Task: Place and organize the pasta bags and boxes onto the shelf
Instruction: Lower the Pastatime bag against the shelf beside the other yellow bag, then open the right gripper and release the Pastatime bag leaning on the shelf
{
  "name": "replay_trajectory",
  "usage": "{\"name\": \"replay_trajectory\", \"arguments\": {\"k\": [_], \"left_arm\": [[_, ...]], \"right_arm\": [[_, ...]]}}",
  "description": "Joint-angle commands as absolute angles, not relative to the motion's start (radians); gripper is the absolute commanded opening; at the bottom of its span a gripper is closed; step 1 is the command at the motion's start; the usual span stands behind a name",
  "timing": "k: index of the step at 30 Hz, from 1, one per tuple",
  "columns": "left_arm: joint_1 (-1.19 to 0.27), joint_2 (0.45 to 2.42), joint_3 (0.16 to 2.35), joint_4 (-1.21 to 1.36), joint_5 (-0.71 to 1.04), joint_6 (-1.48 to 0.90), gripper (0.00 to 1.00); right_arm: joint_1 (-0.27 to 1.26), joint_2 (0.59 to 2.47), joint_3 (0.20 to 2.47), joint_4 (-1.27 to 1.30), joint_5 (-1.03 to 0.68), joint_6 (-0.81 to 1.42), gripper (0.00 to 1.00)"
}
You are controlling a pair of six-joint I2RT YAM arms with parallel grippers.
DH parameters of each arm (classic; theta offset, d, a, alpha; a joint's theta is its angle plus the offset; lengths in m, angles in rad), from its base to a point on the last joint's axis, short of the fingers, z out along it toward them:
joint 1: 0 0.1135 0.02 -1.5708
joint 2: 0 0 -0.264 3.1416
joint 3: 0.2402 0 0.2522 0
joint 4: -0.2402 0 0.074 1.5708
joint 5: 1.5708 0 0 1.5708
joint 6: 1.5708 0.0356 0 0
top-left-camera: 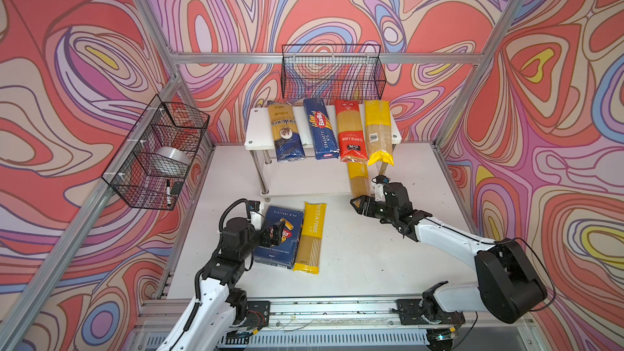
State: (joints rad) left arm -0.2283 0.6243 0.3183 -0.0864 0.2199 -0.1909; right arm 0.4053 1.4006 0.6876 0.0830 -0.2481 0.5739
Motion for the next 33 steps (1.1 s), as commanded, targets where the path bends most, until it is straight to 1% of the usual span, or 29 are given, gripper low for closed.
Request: {"name": "replay_trajectory", "arguments": {"k": [1, 4, 7, 14, 18, 26, 33], "left_arm": [[-0.230, 0.626, 0.339, -0.096, 0.216, -0.185, 1.00], [-0.230, 0.626, 0.338, -0.095, 0.216, -0.184, 1.00], [-0.231, 0.626, 0.340, -0.096, 0.215, -0.184, 1.00], [-0.230, 0.626, 0.340, -0.096, 0.216, -0.184, 1.00], [-0.231, 0.626, 0.339, -0.095, 0.216, -0.185, 1.00], [-0.230, 0.626, 0.341, -0.095, 0.216, -0.184, 1.00], [-0.231, 0.626, 0.339, -0.096, 0.218, -0.184, 1.00]], "right_arm": [[0.403, 1.477, 0.719, 0.152, -0.242, 0.587, 0.78], [0.403, 1.522, 0.731, 0.186, -0.253, 0.601, 0.78], [0.403, 1.526, 0.726, 0.204, -0.241, 0.603, 0.79], [0.403, 1.421, 0.669, 0.230, -0.143, 0.573, 0.79], [0.403, 1.361, 0.610, 0.308, -0.139, 0.571, 0.79], [0.404, 1.353, 0.648, 0.191, -0.184, 0.519, 0.79], [0.404, 1.178, 0.621, 0.093, -0.194, 0.537, 0.79]]}}
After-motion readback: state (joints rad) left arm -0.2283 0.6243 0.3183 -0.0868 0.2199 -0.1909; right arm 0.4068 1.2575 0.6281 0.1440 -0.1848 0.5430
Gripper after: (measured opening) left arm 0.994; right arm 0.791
